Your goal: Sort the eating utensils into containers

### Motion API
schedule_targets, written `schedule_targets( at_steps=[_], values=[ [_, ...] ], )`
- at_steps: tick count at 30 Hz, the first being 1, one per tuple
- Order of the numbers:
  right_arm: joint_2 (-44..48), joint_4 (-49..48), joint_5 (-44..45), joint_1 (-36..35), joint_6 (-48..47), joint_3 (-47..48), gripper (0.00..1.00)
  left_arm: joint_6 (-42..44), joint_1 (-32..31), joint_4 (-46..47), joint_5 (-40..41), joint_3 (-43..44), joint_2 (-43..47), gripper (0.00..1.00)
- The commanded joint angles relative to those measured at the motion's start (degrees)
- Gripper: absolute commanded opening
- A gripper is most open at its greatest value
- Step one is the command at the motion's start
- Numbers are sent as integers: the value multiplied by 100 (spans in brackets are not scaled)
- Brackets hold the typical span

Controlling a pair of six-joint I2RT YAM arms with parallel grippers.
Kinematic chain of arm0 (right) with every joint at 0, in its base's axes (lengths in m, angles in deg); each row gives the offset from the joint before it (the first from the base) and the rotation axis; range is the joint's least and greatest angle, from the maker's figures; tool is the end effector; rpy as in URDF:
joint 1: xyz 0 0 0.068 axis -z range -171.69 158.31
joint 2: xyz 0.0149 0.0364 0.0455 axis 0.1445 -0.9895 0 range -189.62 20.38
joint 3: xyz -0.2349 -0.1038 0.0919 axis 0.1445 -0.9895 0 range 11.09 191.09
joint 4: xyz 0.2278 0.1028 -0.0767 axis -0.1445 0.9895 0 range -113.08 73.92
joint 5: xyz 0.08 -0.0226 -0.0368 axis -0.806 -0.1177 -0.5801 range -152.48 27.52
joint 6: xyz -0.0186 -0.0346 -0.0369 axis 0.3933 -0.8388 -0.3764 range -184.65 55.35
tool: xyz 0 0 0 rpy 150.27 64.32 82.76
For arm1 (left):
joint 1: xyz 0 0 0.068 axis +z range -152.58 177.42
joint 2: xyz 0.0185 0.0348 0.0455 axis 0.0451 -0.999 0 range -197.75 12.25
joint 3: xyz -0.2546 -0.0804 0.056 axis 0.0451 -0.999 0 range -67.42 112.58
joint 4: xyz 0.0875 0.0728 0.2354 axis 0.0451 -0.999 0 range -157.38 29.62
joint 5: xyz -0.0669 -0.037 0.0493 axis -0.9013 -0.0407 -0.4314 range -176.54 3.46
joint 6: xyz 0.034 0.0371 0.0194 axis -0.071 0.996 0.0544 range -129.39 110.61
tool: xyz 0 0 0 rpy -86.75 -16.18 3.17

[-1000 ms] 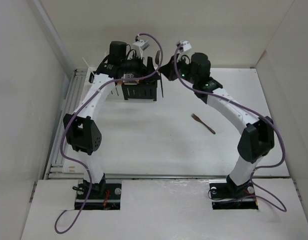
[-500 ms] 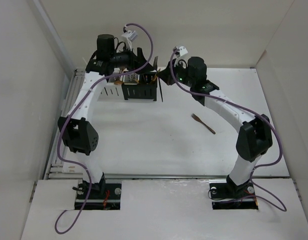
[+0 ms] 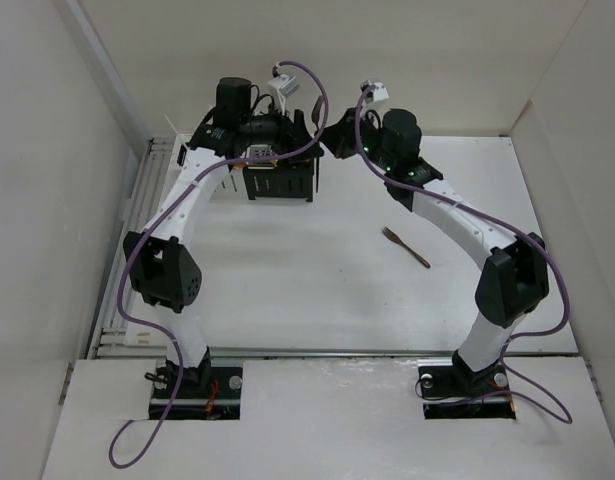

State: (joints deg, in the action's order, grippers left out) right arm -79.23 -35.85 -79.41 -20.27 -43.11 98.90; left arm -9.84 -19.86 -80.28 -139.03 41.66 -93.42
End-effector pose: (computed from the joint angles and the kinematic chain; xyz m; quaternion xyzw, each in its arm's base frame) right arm 0.3675 0.2120 0.3842 -0.1473 0.6856 0.3922 0.5953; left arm 0.3966 -0.1530 0.4150 0.3669 0.6721 -0.4327 0.4757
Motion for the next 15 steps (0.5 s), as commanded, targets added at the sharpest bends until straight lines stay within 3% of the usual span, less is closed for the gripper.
schedule_targets(
  at_steps=[1, 5, 15],
  values=[
    [57, -612, -39, -43, 289, 377, 0, 28, 14, 284, -8, -62, 284, 65],
    [56, -717, -39, -95, 499, 325, 0, -34, 14, 347, 204, -124, 284, 58],
    [56, -885, -100, -271, 632, 254, 0, -96, 14, 522, 389, -194, 284, 52]
  ],
)
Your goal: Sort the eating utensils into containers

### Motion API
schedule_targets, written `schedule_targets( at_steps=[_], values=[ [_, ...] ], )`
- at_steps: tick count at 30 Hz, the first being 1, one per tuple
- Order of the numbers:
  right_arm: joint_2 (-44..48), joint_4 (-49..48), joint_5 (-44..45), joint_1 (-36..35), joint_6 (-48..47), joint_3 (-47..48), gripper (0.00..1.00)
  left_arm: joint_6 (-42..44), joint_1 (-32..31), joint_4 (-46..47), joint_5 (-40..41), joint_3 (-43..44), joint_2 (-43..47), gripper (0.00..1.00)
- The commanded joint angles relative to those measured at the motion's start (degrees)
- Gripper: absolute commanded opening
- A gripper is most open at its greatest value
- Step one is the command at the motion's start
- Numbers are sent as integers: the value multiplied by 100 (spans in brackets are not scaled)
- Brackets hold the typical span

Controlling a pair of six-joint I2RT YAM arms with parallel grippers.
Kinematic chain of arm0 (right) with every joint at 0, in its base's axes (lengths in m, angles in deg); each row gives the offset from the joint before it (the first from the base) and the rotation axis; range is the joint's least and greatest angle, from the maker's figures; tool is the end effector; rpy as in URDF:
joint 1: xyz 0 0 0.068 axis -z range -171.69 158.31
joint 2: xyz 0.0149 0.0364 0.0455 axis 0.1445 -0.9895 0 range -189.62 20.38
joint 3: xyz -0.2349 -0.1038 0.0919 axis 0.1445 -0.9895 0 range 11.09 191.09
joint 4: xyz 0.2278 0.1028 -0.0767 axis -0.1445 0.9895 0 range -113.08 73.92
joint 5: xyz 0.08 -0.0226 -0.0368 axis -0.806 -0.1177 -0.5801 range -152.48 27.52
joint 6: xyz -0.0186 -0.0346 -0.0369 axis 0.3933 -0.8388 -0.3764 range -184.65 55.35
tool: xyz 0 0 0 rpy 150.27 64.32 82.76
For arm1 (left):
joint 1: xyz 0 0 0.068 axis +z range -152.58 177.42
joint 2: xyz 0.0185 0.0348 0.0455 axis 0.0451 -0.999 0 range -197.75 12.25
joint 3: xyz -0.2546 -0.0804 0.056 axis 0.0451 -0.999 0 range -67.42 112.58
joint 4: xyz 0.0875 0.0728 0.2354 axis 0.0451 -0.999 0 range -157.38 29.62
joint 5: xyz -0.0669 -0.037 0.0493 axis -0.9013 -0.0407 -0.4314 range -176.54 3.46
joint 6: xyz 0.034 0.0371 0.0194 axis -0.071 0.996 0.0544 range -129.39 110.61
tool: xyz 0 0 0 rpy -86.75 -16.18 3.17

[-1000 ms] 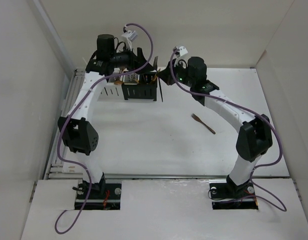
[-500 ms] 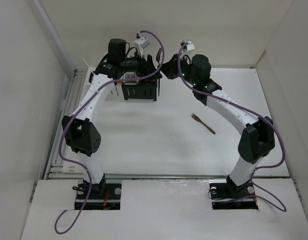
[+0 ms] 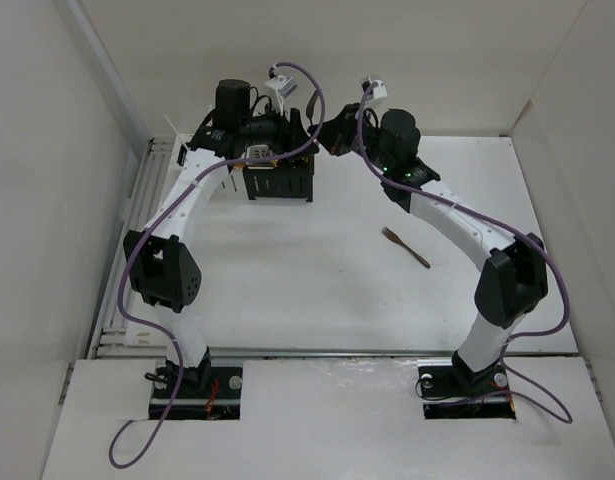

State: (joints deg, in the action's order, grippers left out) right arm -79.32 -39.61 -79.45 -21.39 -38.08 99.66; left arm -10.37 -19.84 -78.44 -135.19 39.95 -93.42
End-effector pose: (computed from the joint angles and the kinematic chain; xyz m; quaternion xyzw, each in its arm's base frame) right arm 0.3631 0.2191 0.3955 -0.1273 0.6624 0.4325 0.5983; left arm 0.4009 -0.1526 0.4075 0.3477 0.6872 -0.4121 0.4870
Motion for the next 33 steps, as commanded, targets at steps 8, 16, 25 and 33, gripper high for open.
schedule_targets(
  at_steps=[8, 16, 25, 33],
  values=[
    [12, -509, -96, -212, 182, 178, 0, -96, 12, 391, 136, -23, 284, 1],
    [-207, -509, -464, -143, 129, 397, 61, 272, 126, 382, 1950, 38, 284, 0],
    [143, -509, -412, 446, -2, -94, 100, 976, 530, 1136, 3888, 522, 21, 0],
    [319, -509, -412, 763, -345, -499, 100, 1195, 970, 3422, 4662, -373, -630, 0]
  ],
)
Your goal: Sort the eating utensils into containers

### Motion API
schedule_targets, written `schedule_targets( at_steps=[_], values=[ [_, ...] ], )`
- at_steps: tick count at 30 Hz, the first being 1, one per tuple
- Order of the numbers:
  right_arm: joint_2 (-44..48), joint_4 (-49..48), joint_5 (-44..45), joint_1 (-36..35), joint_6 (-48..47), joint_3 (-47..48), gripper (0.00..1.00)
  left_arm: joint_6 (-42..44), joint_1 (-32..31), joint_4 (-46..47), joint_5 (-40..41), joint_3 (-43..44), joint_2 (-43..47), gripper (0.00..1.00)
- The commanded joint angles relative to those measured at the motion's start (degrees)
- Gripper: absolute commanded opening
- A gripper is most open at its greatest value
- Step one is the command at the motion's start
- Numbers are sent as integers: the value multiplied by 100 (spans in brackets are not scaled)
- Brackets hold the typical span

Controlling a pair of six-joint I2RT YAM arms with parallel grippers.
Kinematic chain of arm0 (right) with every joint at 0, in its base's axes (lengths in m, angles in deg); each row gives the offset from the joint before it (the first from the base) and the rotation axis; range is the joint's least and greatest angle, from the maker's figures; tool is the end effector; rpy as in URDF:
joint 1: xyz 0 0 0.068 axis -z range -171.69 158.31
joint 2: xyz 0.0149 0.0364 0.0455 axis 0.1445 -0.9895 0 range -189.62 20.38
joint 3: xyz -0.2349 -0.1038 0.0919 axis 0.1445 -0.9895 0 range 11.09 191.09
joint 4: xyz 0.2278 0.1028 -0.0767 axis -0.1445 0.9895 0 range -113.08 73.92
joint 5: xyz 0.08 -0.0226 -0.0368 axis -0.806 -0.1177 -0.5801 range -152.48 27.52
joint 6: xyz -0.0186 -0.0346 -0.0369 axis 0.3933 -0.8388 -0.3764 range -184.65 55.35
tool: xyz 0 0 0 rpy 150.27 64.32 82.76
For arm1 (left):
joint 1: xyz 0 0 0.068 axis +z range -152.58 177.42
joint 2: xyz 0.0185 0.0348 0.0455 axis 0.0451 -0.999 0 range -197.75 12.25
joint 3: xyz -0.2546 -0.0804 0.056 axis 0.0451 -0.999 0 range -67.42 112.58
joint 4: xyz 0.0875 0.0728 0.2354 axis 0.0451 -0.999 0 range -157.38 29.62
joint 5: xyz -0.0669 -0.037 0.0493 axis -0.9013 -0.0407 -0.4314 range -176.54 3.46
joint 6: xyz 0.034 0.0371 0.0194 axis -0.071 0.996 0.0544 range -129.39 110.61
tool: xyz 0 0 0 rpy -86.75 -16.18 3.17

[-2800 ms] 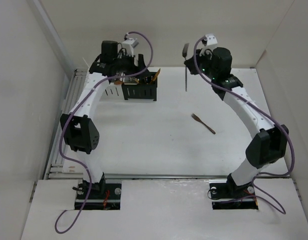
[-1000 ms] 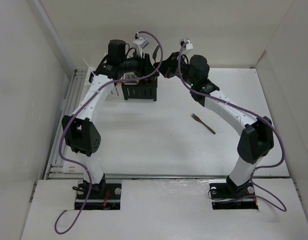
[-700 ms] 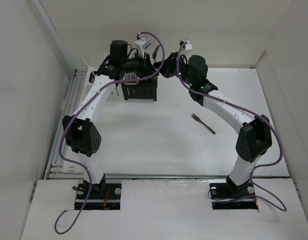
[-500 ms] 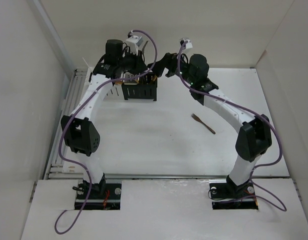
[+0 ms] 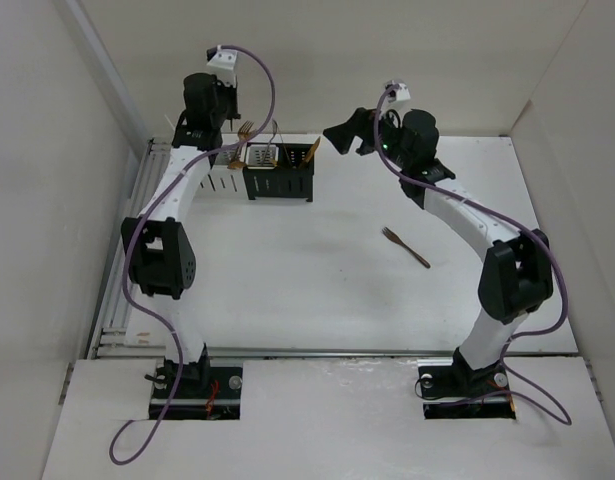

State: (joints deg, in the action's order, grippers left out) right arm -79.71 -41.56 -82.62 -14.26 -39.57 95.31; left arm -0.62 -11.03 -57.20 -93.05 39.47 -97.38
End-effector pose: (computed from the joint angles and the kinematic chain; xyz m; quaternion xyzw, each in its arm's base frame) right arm 0.3883 0.1747 0.3690 -0.1115 0.6827 0.3981 0.6025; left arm 0.4601 -0.0724 0.4112 0.1451 0.6893 -0.0380 0.7088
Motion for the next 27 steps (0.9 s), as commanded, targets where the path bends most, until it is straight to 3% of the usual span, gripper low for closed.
schedule_targets(
  at_steps=[1, 8, 14, 20, 22, 27],
  values=[
    [359, -314, -95, 103, -197, -116, 100, 221, 150, 1491, 448, -414, -287, 0],
    [359, -191, -43, 165, -249, -231, 100, 142, 326, 2142, 501, -687, -665, 0],
    [359, -77, -43, 218, -249, -231, 100, 72, 379, 1976, 1, -1091, -718, 0],
    [464, 247, -43, 270, -520, -231, 100, -16, 379, 1775, 9, -1434, -666, 2],
    [517, 580, 176, 410, -688, -231, 100, 54, 379, 1634, 9, -1505, -666, 14],
    [570, 2829, 984, 596, -1871, -170, 100, 116, 484, 1318, 9, -1566, -482, 54]
  ],
)
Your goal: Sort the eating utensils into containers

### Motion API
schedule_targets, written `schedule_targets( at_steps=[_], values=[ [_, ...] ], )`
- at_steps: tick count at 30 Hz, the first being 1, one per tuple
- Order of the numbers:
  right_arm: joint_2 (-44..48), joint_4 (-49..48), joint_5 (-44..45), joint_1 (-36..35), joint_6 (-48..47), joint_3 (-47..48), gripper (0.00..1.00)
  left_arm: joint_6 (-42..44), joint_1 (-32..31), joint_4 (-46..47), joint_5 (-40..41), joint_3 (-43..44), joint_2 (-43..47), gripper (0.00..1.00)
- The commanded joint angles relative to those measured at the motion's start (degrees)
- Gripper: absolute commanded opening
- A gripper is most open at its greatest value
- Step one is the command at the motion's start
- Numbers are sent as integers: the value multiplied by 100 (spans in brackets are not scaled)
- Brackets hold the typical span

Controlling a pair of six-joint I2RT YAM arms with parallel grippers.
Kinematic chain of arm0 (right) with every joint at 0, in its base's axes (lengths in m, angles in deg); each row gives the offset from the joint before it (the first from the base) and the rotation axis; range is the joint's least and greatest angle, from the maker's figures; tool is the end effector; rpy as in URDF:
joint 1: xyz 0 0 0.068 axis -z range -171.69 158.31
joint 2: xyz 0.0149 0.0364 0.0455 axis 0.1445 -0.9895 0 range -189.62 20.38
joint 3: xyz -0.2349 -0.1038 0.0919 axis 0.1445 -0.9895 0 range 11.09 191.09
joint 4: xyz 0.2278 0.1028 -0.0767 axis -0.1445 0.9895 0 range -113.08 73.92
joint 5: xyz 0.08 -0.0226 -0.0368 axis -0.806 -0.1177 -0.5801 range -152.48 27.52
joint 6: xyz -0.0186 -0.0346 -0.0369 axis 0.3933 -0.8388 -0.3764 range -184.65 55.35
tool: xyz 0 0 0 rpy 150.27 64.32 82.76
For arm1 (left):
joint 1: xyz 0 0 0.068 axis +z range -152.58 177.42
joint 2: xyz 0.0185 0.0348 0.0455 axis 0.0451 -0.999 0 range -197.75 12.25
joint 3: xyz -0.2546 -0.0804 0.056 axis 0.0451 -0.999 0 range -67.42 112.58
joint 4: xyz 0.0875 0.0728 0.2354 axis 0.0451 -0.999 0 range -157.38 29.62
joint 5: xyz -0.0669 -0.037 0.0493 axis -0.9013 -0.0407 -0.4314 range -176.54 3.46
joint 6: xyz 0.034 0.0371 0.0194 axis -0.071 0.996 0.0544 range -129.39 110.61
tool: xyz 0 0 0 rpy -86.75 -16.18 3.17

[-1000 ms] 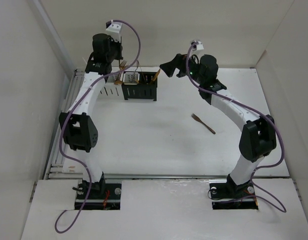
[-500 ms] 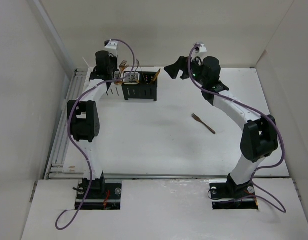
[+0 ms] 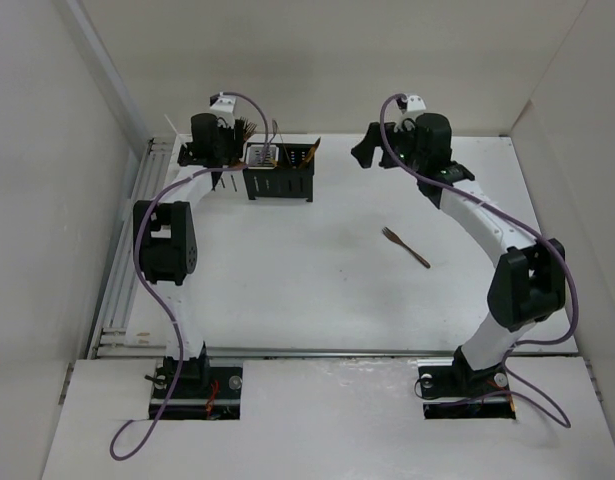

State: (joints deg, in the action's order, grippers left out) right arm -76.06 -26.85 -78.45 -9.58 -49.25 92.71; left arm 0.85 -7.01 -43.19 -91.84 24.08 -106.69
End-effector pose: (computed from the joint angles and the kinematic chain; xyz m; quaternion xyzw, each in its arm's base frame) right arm 0.3852 0.1346 0.3504 -0.1049 0.7623 0.2831 0.5726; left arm 0.4989 -0.0420 0.2654 0.1272 0.7566 -0.0029 0.6414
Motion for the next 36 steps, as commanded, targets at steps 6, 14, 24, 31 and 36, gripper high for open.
schedule_targets(
  at_steps=[6, 14, 24, 31, 36],
  values=[
    [-146, 4029, 1324, 329, -2312, 197, 100, -224, 82, -663, 353, 455, 503, 67],
    [-760, 4903, 1588, 585, -2752, -235, 94, -724, 82, -1691, 776, 1246, 625, 67],
    [-1710, 4772, 1316, 585, -2805, -173, 65, -998, 82, -2685, 258, 1923, 784, 67],
    [-1878, 4772, 1245, 585, -2805, -173, 6, -998, 82, -3336, -93, 2389, 837, 68],
    [-1519, 4649, 1053, 585, -2674, 195, 0, -998, 82, -3748, -917, 2574, 950, 69]
  ],
)
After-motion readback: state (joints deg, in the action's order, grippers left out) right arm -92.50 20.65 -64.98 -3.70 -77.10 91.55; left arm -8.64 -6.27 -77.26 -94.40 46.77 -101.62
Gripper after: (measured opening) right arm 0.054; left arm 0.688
